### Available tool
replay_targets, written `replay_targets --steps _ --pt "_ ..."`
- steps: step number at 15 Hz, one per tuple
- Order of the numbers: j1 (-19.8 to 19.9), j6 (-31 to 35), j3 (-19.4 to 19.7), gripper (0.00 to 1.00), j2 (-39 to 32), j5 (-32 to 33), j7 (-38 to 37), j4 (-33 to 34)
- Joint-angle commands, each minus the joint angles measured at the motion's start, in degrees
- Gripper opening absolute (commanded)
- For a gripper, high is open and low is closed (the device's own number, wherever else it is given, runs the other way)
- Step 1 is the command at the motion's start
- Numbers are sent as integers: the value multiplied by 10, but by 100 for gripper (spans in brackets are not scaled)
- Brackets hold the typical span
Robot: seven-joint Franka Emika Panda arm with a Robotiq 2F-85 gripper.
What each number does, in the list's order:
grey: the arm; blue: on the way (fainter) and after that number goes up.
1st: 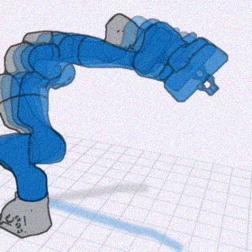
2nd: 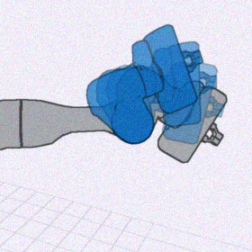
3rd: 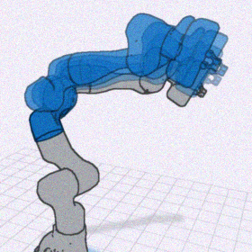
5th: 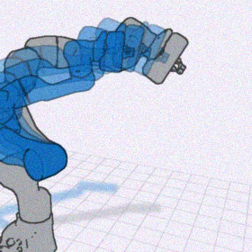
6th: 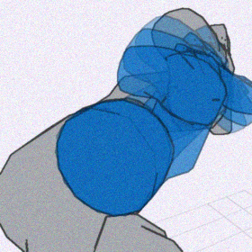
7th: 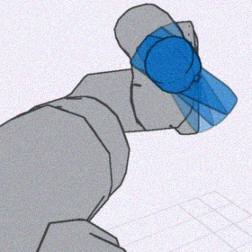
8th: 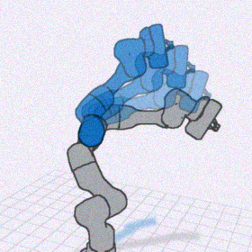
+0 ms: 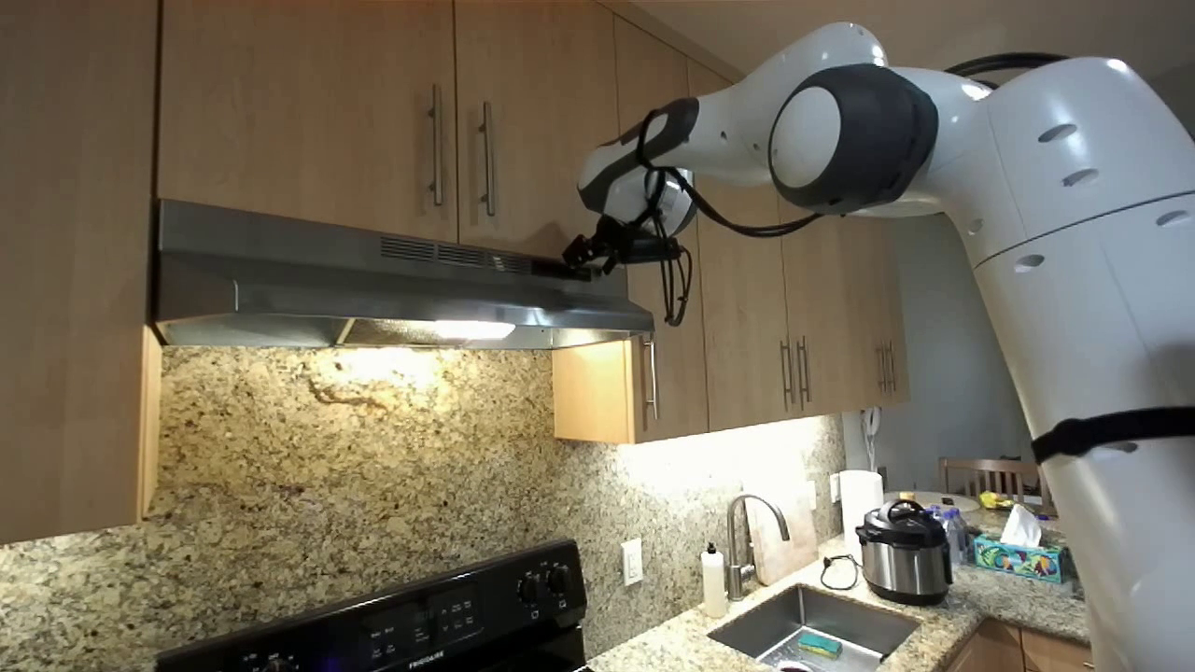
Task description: Turn the light of the hood off and then back on
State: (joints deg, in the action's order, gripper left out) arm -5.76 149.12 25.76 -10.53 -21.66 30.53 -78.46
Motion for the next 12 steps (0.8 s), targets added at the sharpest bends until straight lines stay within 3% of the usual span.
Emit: replay_targets --steps 1,2,3,12 --pt "105 -11 -103 100 -24 24 -7 39" --pt "123 -13 -120 100 -27 28 -7 45" --pt "92 -17 -83 100 -31 11 3 47" --pt "94 -25 -96 100 0 5 12 23"
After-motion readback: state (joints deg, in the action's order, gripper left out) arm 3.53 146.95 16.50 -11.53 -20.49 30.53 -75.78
